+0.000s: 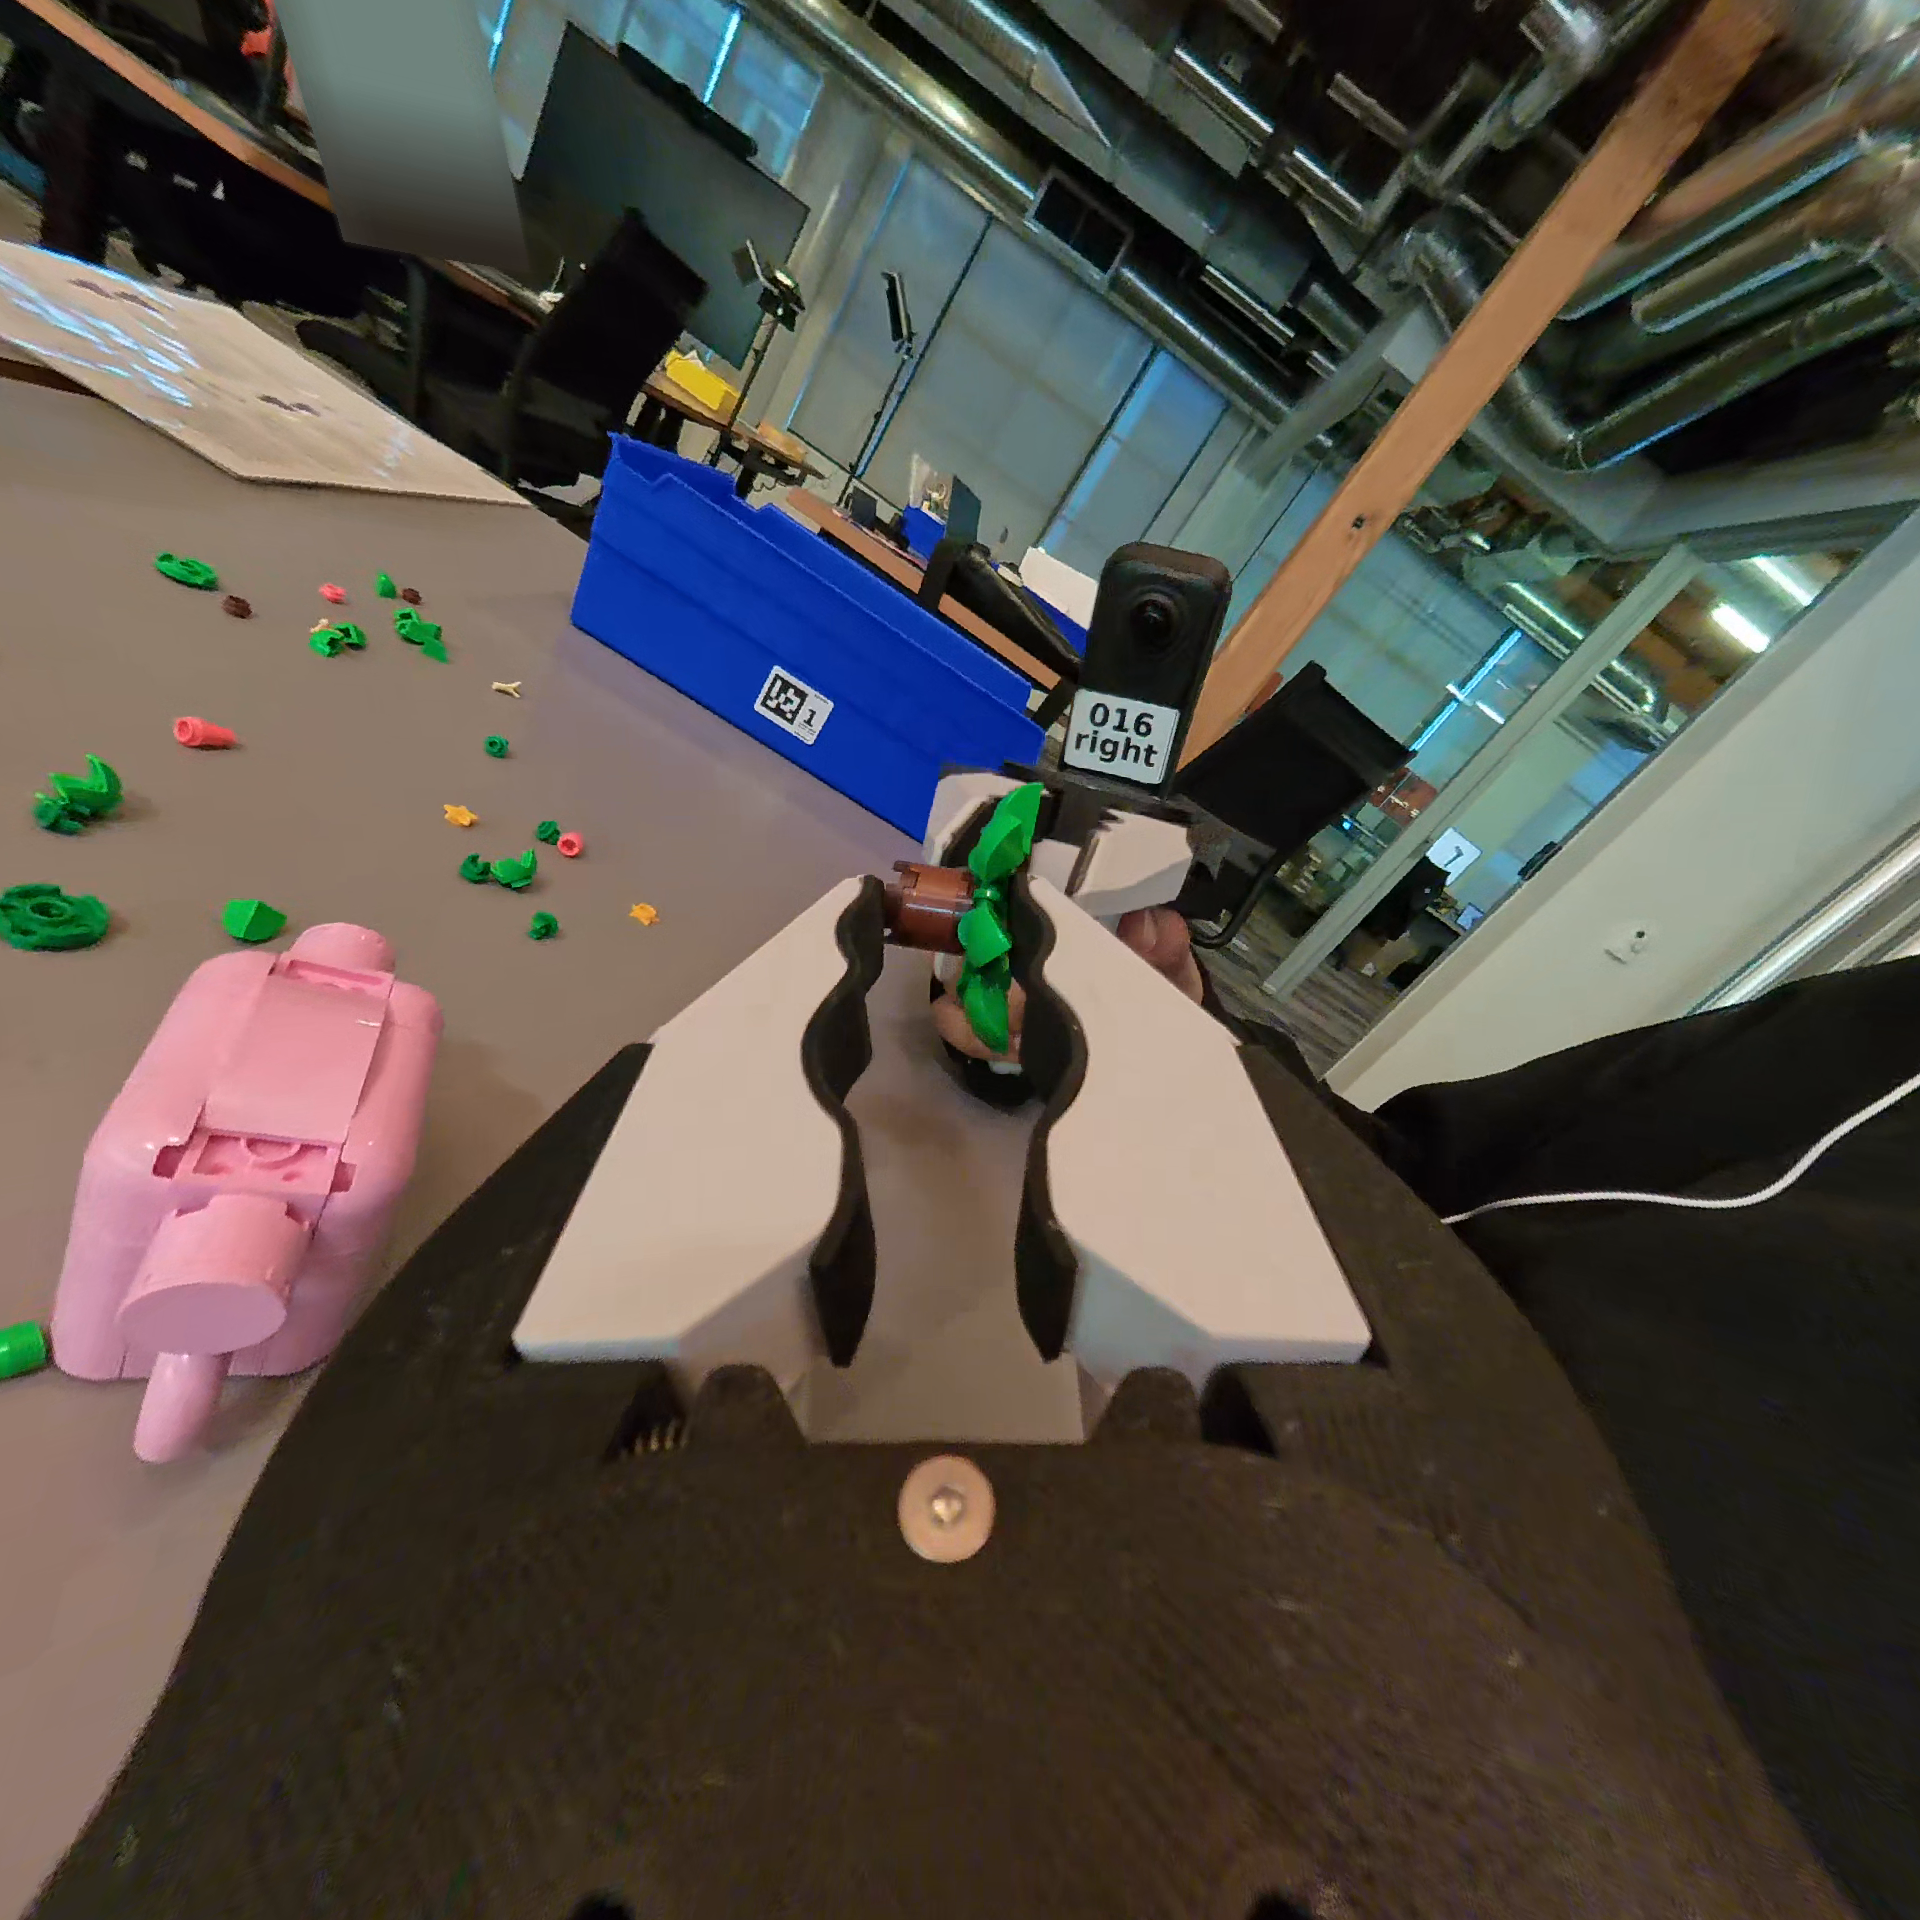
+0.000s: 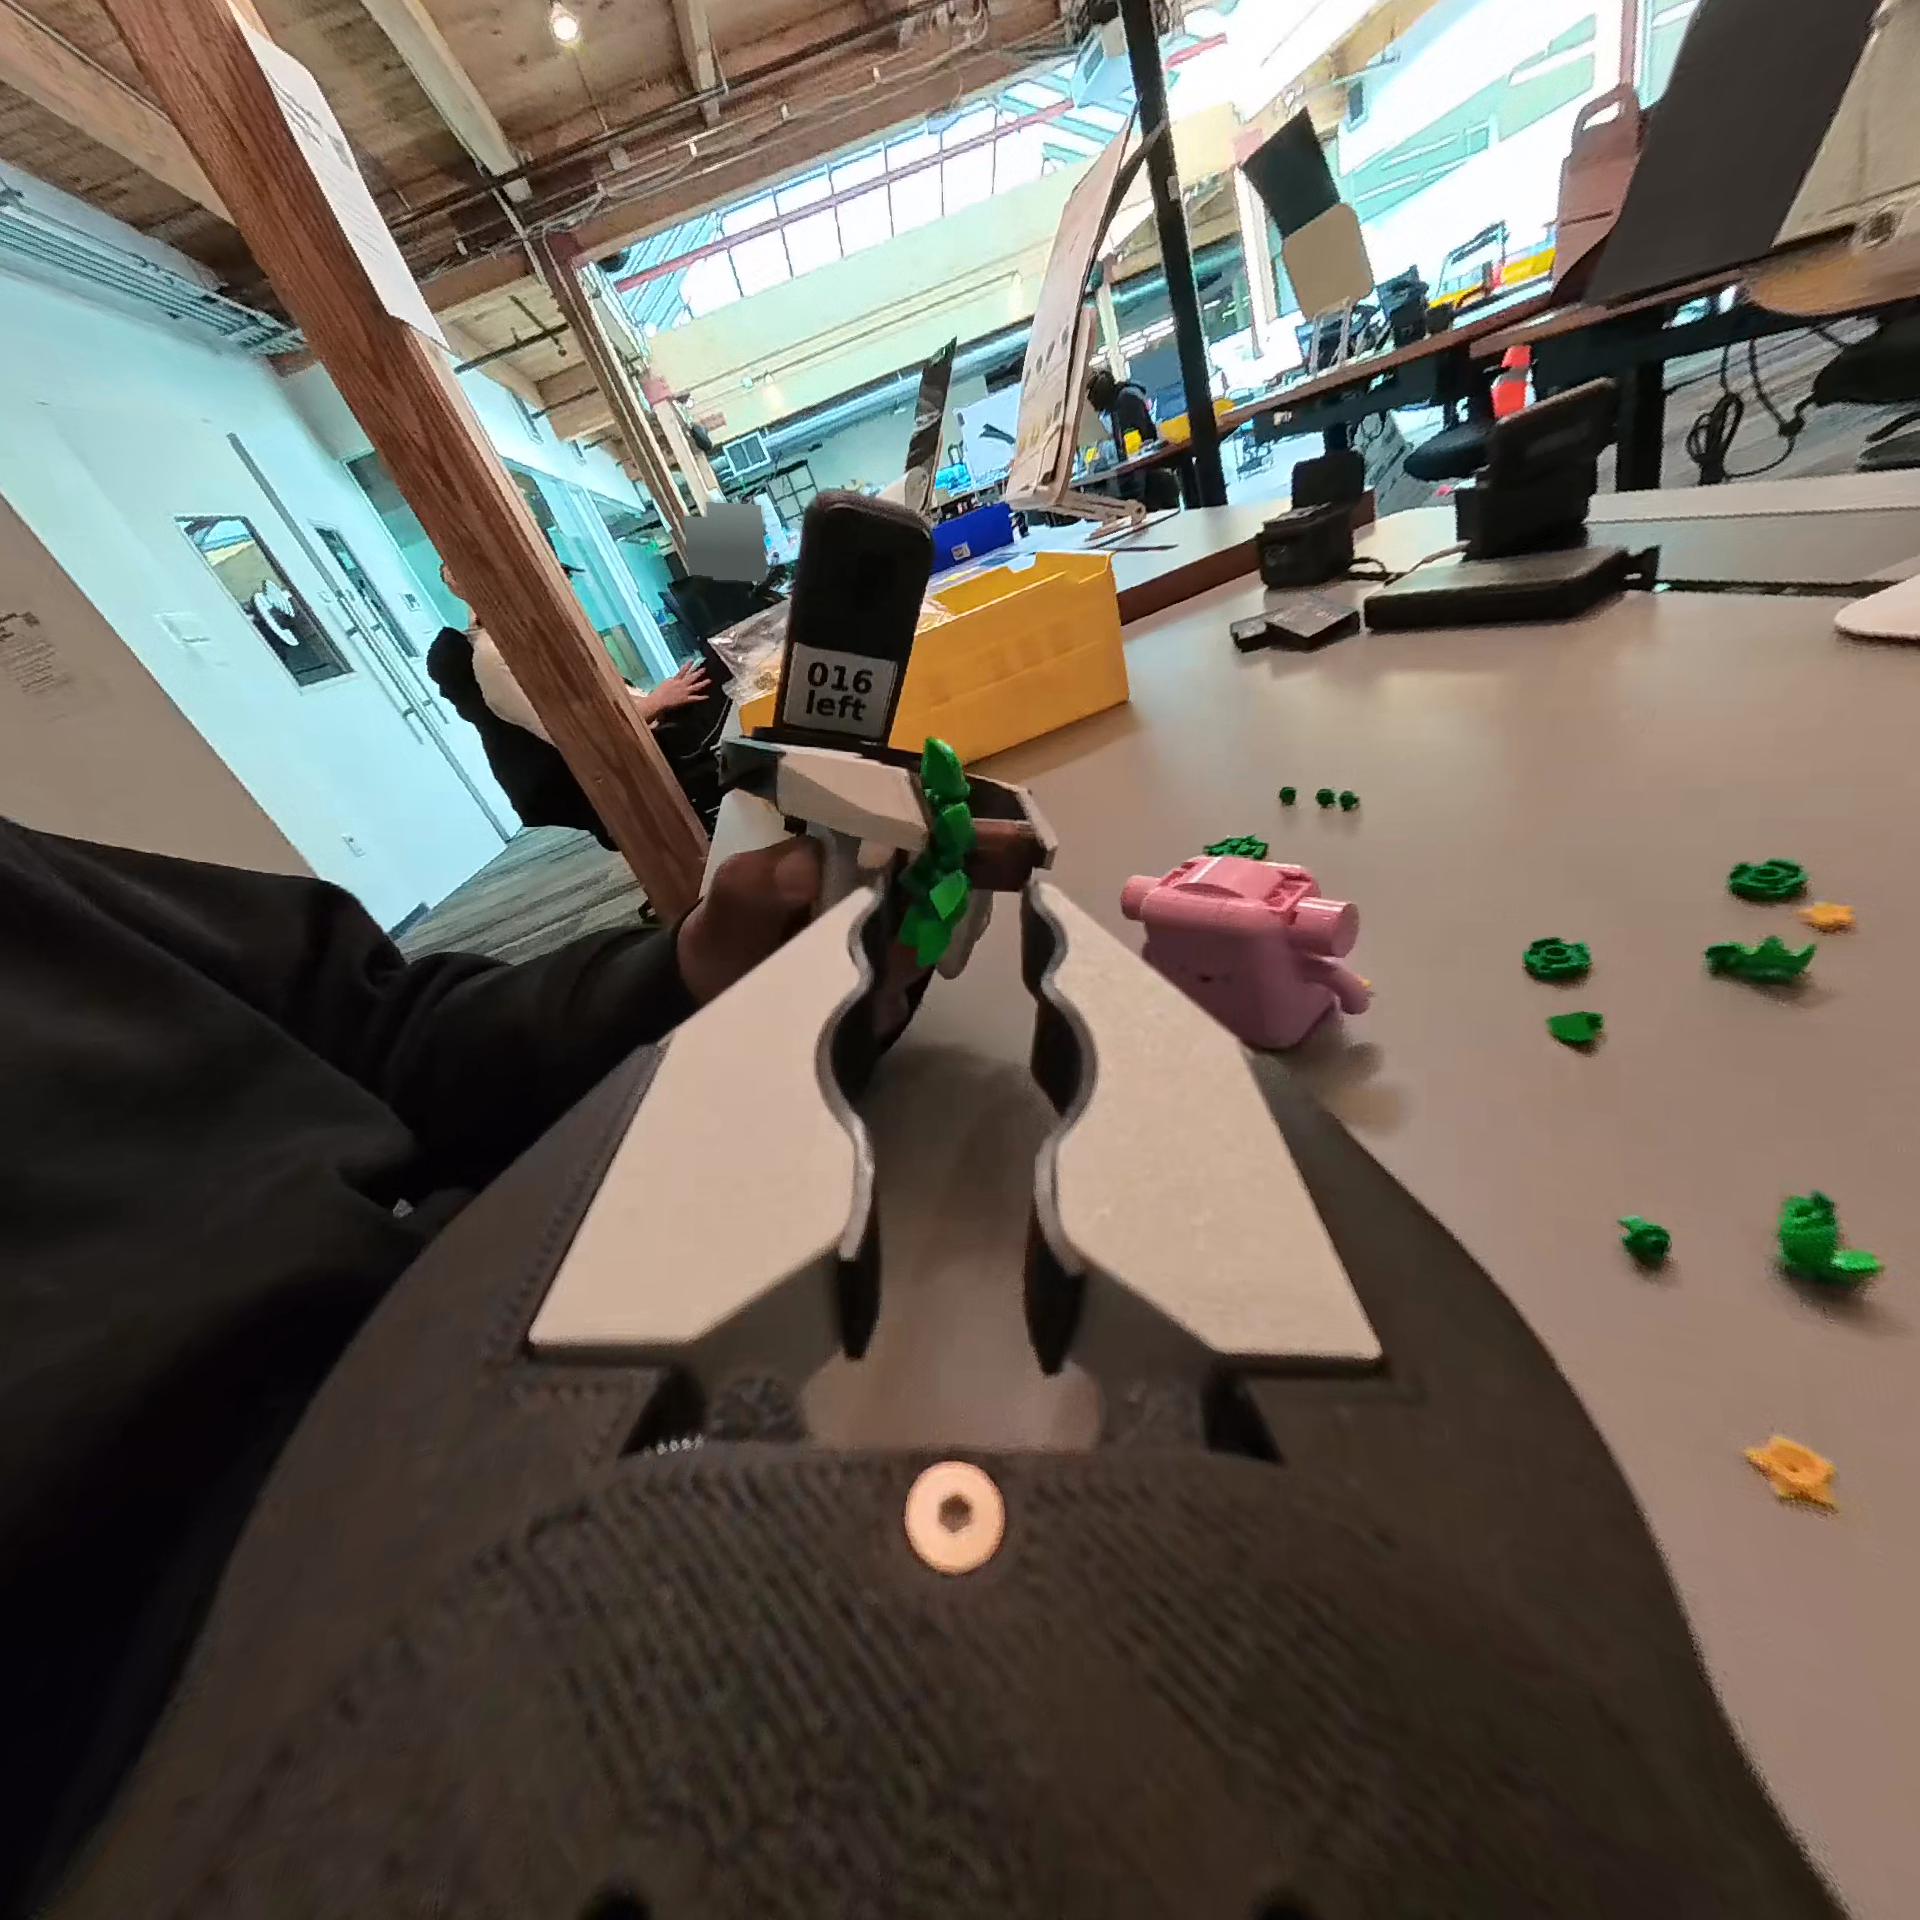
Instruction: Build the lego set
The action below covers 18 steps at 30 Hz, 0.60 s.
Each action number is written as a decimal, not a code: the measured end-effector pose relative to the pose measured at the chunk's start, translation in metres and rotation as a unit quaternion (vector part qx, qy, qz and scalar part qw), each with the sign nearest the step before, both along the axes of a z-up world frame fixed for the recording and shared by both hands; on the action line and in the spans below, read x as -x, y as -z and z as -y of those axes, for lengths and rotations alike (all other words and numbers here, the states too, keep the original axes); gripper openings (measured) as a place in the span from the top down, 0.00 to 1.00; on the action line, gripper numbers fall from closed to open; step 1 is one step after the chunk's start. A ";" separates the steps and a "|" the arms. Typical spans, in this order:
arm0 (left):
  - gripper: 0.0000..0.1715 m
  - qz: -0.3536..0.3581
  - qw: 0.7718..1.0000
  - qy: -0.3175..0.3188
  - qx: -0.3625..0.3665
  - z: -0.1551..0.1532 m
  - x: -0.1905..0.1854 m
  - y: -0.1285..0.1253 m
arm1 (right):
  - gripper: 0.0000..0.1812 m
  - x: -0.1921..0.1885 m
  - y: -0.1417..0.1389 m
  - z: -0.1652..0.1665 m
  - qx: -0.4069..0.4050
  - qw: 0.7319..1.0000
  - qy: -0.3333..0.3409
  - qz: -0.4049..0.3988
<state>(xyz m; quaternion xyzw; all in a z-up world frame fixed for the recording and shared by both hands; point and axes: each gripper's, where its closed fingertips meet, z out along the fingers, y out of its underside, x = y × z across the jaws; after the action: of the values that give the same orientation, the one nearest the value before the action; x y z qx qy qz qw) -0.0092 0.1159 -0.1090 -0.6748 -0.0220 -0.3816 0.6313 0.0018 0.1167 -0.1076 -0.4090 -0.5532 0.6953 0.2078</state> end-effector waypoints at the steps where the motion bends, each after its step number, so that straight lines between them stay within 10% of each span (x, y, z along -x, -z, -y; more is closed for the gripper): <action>1: 0.89 -0.001 1.000 0.002 -0.001 0.000 -0.001 0.000 | 0.89 0.000 0.001 0.002 0.000 1.000 -0.003 0.002; 18: 0.89 -0.085 0.996 -0.024 -0.001 -0.002 -0.007 0.003 | 0.97 -0.002 0.008 0.004 -0.012 1.000 -0.013 0.026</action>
<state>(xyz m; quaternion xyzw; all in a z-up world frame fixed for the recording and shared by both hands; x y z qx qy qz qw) -0.0022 0.1174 -0.1119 -0.7033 0.0161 -0.3081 0.6405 0.0039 0.1128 -0.1156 -0.4169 -0.5719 0.6806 0.1894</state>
